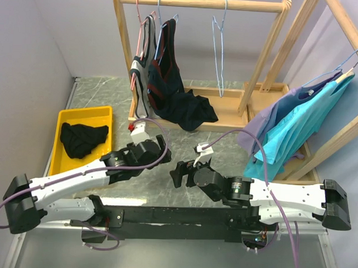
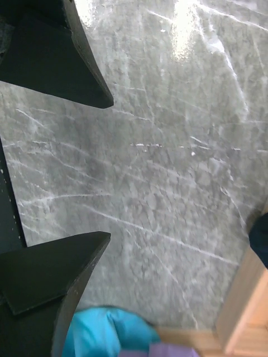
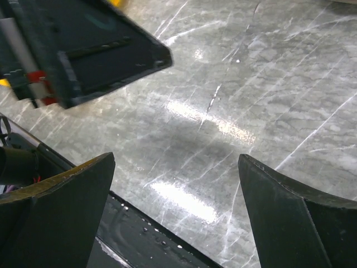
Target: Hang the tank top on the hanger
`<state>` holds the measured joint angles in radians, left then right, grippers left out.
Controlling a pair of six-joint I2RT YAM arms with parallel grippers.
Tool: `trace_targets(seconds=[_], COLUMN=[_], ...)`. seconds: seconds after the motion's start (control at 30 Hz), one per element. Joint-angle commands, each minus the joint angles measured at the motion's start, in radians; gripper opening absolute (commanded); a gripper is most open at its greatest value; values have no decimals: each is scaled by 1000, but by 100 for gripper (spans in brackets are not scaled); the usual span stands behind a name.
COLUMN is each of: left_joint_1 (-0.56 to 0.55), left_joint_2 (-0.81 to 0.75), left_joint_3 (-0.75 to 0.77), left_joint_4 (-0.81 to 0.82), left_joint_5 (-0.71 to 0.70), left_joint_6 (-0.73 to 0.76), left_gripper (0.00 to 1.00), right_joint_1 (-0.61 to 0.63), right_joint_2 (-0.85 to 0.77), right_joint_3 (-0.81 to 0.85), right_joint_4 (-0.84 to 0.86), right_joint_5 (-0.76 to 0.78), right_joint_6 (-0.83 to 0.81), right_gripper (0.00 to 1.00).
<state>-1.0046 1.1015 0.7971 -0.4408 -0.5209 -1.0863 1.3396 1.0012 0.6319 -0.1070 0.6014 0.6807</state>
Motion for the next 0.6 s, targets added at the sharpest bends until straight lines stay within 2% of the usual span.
trace_targets(seconds=[0.0, 0.13, 0.33, 0.43, 0.47, 0.53, 0.57], left_joint_1=[-2, 3, 73, 165, 249, 343, 451], left_joint_2=[-84, -187, -292, -290, -284, -270, -250], left_joint_3=[-53, -137, -170, -153, -147, -119, -108], left_joint_4=[45, 65, 83, 43, 45, 25, 17], left_joint_5=[-11, -53, -34, -1, 43, 48, 56], left_joint_6=[-15, -70, -46, -66, -25, -15, -9], left_gripper=[99, 99, 99, 99, 100, 100, 99], right_joint_1=[3, 3, 1, 3, 3, 3, 3], right_joint_2=[-4, -1, -3, -3, -1, 2, 1], right_joint_3=[32, 26, 22, 28, 32, 40, 38], right_joint_4=[-13, -10, -20, -28, -34, -36, -31], right_joint_5=[50, 51, 52, 51, 51, 44, 37], right_joint_6=[13, 16, 34, 23, 23, 19, 19], right_gripper=[100, 100, 100, 100, 100, 100, 100])
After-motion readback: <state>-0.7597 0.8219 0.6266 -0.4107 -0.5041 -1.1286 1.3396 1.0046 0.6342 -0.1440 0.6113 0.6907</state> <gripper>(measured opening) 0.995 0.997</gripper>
